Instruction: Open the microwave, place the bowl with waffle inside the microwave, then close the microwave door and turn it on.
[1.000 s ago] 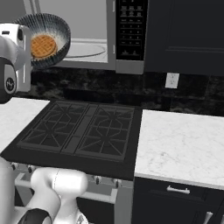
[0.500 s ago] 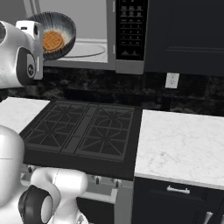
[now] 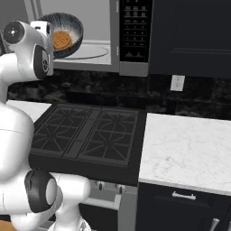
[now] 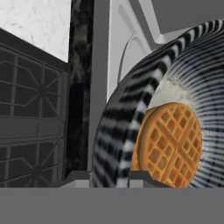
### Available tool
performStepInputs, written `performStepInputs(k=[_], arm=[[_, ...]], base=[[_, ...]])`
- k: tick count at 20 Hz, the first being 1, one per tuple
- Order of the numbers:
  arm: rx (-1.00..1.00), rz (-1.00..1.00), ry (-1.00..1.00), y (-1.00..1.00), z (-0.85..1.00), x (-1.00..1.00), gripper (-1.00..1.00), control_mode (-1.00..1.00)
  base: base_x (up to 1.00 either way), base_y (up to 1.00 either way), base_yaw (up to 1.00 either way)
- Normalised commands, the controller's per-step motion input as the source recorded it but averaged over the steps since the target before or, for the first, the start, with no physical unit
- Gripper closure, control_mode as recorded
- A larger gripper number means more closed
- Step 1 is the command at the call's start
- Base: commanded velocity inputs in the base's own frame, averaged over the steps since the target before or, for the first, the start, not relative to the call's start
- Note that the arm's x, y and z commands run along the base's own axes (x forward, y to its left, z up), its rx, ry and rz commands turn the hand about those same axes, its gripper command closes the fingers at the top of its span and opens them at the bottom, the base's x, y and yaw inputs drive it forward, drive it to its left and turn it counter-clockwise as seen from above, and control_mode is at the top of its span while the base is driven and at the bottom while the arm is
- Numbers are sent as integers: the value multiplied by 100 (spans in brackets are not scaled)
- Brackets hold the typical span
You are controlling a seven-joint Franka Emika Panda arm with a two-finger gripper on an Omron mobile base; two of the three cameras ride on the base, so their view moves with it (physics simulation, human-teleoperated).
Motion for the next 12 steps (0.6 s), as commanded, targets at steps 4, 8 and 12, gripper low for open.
performStepInputs(k=[4,8,12], arm=[[0,0,0,8,-30,45,100,-100],[0,0,0,1,-3,44,100,-100],[0,0,0,3,0,62,100,-100]], base=[[0,0,0],[0,0,0],[0,0,0]])
